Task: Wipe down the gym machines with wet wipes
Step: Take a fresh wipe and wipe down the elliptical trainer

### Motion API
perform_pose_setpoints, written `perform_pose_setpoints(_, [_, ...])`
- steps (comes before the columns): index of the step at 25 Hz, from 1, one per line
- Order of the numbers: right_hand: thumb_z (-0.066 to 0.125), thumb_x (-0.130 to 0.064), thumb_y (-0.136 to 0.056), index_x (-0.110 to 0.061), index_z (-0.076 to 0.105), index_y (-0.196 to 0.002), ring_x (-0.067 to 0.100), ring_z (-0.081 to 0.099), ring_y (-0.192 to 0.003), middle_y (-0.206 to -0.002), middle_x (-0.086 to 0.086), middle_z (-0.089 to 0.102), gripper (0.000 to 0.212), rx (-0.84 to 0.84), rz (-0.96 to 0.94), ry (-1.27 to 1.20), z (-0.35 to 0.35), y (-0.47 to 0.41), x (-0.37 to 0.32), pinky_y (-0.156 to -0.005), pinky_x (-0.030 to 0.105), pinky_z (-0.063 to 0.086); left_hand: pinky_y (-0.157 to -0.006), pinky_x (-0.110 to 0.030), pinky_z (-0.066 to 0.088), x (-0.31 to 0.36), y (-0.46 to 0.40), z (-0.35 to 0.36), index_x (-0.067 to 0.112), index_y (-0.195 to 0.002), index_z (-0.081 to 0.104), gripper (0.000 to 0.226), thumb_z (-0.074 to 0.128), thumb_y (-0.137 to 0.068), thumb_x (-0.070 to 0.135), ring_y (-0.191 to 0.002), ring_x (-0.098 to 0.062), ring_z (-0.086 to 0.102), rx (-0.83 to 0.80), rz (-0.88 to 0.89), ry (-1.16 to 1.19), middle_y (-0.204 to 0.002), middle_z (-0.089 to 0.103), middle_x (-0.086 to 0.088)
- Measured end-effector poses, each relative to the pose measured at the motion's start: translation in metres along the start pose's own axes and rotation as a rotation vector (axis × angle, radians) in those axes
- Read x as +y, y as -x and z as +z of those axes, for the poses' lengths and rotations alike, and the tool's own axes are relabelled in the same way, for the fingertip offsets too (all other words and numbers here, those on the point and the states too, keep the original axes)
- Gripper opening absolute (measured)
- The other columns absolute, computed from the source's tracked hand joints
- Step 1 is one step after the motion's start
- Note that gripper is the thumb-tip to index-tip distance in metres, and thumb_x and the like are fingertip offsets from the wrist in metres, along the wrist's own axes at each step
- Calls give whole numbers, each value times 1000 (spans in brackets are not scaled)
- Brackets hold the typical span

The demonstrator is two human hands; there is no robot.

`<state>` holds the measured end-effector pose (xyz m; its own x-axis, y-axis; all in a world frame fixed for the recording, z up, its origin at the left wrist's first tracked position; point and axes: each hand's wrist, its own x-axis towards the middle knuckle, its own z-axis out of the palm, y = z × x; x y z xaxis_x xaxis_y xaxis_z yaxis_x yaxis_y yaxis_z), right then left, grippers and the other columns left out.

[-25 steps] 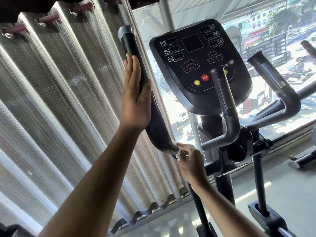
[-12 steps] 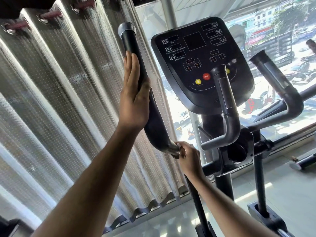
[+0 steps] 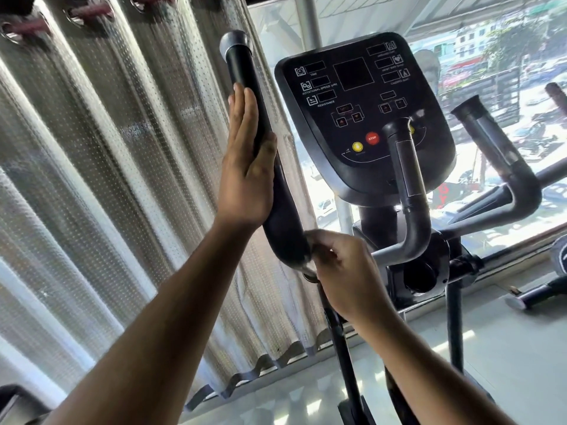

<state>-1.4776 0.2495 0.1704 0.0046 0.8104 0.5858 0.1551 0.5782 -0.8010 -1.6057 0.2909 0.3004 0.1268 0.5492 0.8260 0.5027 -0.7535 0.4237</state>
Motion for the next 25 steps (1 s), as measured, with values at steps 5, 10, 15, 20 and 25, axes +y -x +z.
perform_pose_setpoints(5, [53, -2, -104, -20, 76, -109, -5, 70, -82, -90, -16, 77, 30, 214, -52, -193, 20, 20, -8, -71, 12, 52, -130, -32, 1, 1, 2, -1, 4, -163, 15, 64, 38, -104, 13, -160, -19, -3, -7, 3, 56, -173, 3, -10])
perform_pose_setpoints(10, [58, 0, -98, -13, 76, -108, 3, 69, -76, -85, -8, 75, 25, 185, 198, 131, 43, -5, 115, -69, 42, 63, -130, -34, -1, -3, -1, -2, 0, -161, 16, 64, 40, -104, 10, -160, -26, -5, -9, 30, 106, -172, 3, -16])
perform_pose_setpoints(15, [66, -1, -95, -9, 76, -100, 5, 68, -59, -66, -9, 73, 13, 368, 511, -160, 52, 0, 145, -55, 25, 55, -131, -40, 3, -32, 16, -4, -8, -158, 15, 59, 37, -109, 12, -159, -34, -1, -40, 140, 182, -169, 5, -25])
perform_pose_setpoints(20, [67, 0, -93, -22, 76, -95, 8, 69, -71, -77, -9, 76, 23, 273, 513, -54, 55, 44, 136, -66, 22, 56, -126, -37, 24, -154, 117, 7, 16, -161, 29, 62, 37, -107, 44, -155, -8, 25, -102, -274, 243, -168, 29, -1])
perform_pose_setpoints(25, [65, -16, -100, -32, 70, -109, 3, 69, -102, -107, -18, 74, 19, -77, 159, 297, 77, 53, 134, -90, 38, 56, -123, -41, 33, -222, 169, 24, 21, -158, 37, 54, 37, -107, 40, -149, -7, 37, -223, -451, 254, -162, 41, 5])
